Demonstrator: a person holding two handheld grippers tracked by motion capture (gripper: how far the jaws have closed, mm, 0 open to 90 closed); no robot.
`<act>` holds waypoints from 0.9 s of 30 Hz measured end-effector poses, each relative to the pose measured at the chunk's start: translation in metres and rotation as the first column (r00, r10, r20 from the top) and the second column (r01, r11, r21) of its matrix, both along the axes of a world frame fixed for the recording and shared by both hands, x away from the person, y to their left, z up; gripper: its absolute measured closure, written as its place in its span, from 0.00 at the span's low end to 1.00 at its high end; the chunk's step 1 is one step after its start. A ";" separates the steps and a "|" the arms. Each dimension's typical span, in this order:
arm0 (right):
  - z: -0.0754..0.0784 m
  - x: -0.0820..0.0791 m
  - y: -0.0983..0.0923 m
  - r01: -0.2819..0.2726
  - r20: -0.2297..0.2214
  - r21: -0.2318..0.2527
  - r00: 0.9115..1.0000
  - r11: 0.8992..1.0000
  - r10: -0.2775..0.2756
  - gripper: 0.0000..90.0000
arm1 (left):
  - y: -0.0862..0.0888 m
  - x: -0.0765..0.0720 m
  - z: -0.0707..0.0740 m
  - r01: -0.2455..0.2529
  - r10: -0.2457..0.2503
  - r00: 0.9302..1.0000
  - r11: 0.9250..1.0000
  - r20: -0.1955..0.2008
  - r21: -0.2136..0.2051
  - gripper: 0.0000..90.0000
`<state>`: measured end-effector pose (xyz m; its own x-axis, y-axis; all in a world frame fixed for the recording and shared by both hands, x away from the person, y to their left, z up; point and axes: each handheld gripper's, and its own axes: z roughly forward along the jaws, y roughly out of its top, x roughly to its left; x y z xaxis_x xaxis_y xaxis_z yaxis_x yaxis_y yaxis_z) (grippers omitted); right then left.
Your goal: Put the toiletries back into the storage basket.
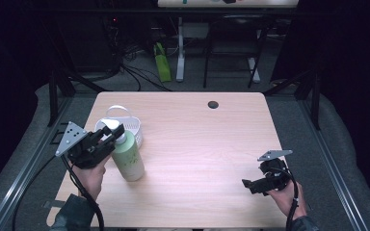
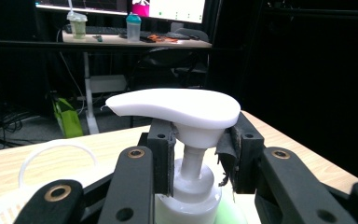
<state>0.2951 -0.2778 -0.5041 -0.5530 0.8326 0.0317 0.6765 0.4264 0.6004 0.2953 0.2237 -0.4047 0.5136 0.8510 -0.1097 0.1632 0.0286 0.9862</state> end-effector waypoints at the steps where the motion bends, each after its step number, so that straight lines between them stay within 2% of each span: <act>1: 0.000 0.000 0.000 0.000 -0.003 0.002 1.000 1.000 0.000 0.00 | 0.000 0.000 0.000 0.000 0.000 1.000 1.000 0.004 -0.002 0.75; 16: 0.000 0.000 0.000 0.005 0.000 -0.007 1.000 1.000 -0.005 0.00 | 0.005 0.002 0.015 -0.007 0.008 1.000 1.000 0.026 -0.003 0.75; 27: 0.000 -0.001 0.000 0.005 -0.003 -0.009 1.000 1.000 -0.005 0.00 | 0.007 0.005 0.030 -0.019 0.019 0.999 1.000 0.040 0.012 0.75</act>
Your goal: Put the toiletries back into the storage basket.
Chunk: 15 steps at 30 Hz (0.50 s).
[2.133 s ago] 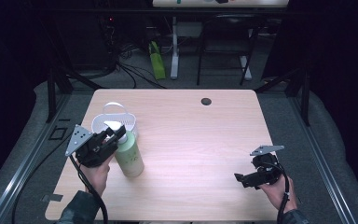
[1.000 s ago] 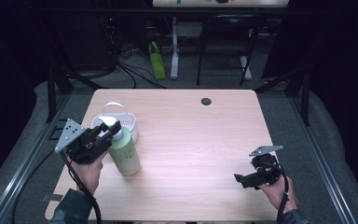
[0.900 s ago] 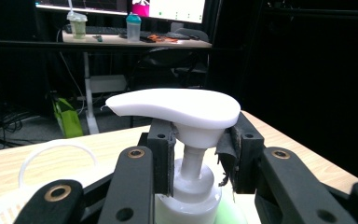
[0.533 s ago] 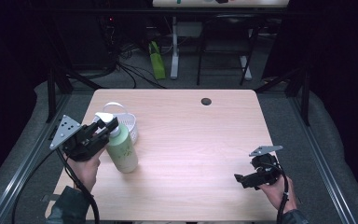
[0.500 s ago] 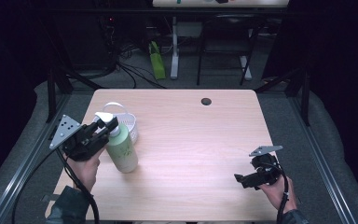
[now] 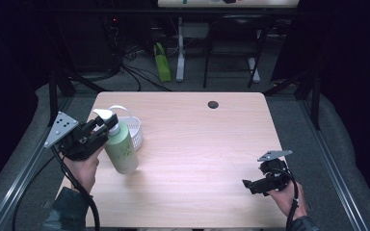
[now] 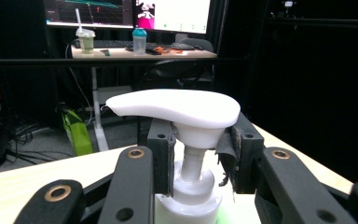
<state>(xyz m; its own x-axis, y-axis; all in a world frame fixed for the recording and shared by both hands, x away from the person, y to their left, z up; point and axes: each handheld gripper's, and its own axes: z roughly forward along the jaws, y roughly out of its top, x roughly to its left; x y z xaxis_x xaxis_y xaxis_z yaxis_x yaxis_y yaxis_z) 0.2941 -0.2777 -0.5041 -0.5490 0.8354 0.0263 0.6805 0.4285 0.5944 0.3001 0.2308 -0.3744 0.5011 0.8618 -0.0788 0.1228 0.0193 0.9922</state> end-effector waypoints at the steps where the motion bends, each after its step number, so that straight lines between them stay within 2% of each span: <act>1: 0.000 0.000 0.000 0.000 0.000 0.001 1.000 1.000 0.000 0.00 | 0.000 0.001 0.001 -0.001 0.001 1.000 1.000 0.000 0.000 0.75; 15: -0.001 0.000 0.000 0.001 -0.003 0.003 1.000 1.000 -0.001 0.00 | 0.002 0.007 0.018 -0.007 0.007 1.000 1.000 0.019 0.016 0.75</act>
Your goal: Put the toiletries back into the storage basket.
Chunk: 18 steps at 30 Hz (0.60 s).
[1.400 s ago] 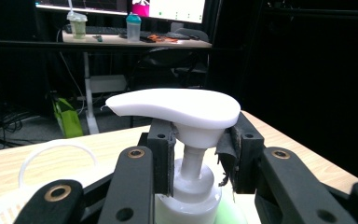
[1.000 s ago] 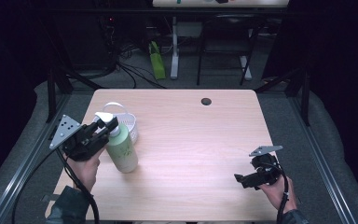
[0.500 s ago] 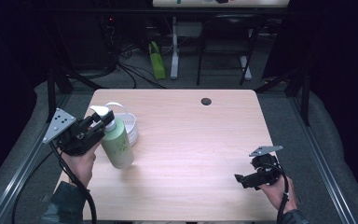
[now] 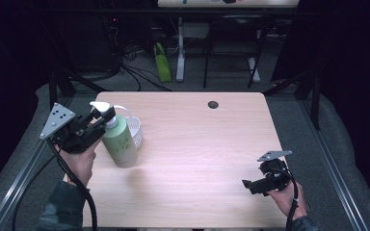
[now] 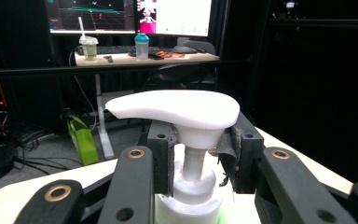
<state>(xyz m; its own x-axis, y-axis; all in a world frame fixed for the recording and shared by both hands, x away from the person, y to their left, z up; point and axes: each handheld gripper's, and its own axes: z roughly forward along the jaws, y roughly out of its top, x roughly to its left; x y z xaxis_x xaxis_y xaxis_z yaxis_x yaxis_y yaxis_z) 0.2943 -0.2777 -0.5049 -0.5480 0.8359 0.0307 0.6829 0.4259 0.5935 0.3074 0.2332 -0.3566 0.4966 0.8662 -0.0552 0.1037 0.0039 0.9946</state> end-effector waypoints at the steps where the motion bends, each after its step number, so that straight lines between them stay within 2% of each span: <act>1: 0.000 0.000 0.000 0.000 0.001 -0.002 1.000 1.000 0.000 0.00 | 0.000 0.000 0.001 -0.001 0.001 1.000 1.000 0.001 0.003 0.75; 18: -0.001 0.000 0.001 -0.003 0.000 -0.008 1.000 1.000 0.003 0.00 | 0.005 0.006 0.028 -0.013 0.012 0.999 1.000 0.046 0.018 0.75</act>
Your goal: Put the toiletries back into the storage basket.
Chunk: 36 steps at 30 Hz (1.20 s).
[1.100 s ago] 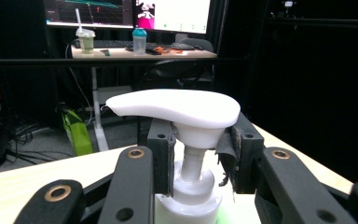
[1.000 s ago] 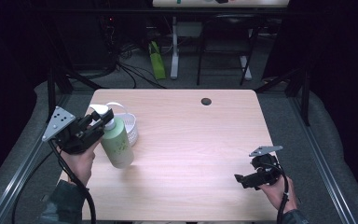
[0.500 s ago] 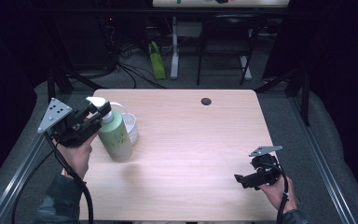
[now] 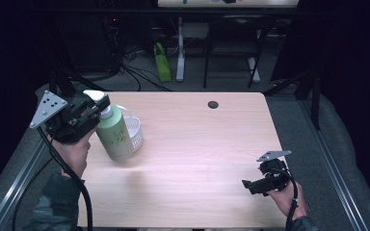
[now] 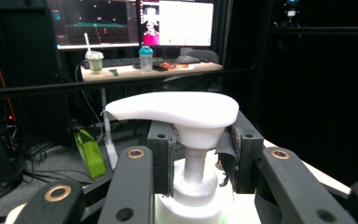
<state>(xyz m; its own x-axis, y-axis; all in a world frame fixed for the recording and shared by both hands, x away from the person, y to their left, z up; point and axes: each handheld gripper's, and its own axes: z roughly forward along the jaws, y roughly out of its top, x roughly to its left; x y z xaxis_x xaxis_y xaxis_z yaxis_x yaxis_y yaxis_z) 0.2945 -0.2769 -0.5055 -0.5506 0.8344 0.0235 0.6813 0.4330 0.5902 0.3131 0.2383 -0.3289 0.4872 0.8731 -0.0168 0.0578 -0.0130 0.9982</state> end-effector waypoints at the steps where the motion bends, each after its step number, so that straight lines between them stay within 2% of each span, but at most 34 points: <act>1: 0.000 0.000 0.000 0.001 -0.001 0.000 1.000 1.000 -0.001 0.00 | 0.000 0.000 0.001 -0.001 0.001 1.000 1.000 0.002 -0.001 0.75; 21: 0.000 0.000 0.001 -0.002 -0.005 -0.002 1.000 1.000 0.002 0.00 | 0.002 0.012 0.032 -0.021 0.020 0.999 1.000 0.050 0.018 0.75; 36: -0.001 0.000 0.000 -0.003 -0.009 -0.002 1.000 1.000 0.003 0.00 | 0.006 0.030 0.044 -0.052 0.050 0.997 0.998 0.065 0.028 0.75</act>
